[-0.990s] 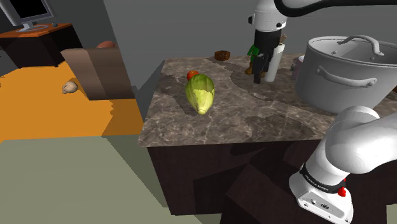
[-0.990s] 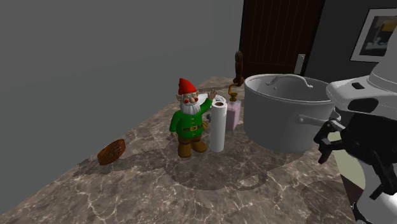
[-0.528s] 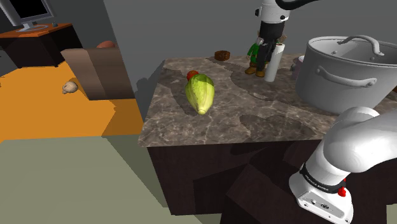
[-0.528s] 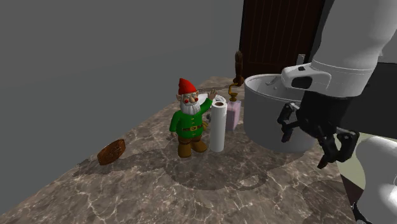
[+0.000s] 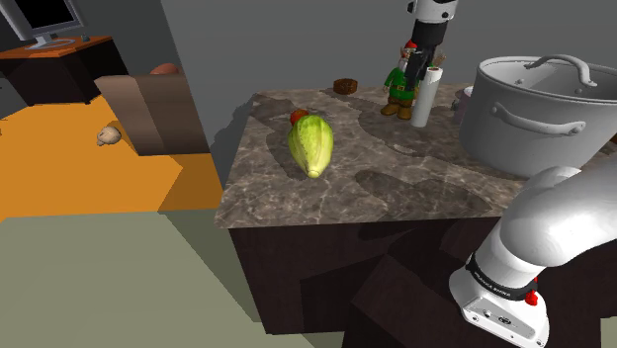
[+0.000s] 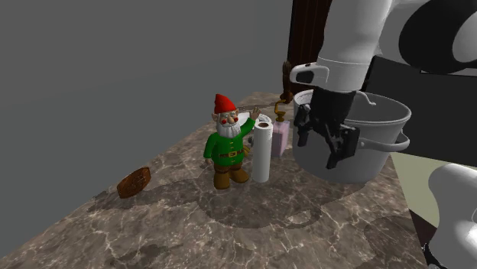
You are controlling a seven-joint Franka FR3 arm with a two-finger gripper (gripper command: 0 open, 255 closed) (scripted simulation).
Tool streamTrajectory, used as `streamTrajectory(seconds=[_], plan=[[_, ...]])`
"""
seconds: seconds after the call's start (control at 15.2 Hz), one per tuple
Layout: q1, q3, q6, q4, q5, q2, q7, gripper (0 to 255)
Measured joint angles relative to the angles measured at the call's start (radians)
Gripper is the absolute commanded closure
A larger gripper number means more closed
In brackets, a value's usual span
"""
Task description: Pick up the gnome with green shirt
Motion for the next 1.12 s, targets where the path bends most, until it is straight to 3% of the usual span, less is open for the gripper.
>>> streamTrajectory(seconds=[0.59,1.12], plan=[[-0.031,-0.176,0.051,0.221,0.057,0.212,-0.193,0],[-0.087,-0.327,0.028,0.540,0.245,0.509,-0.400,0]])
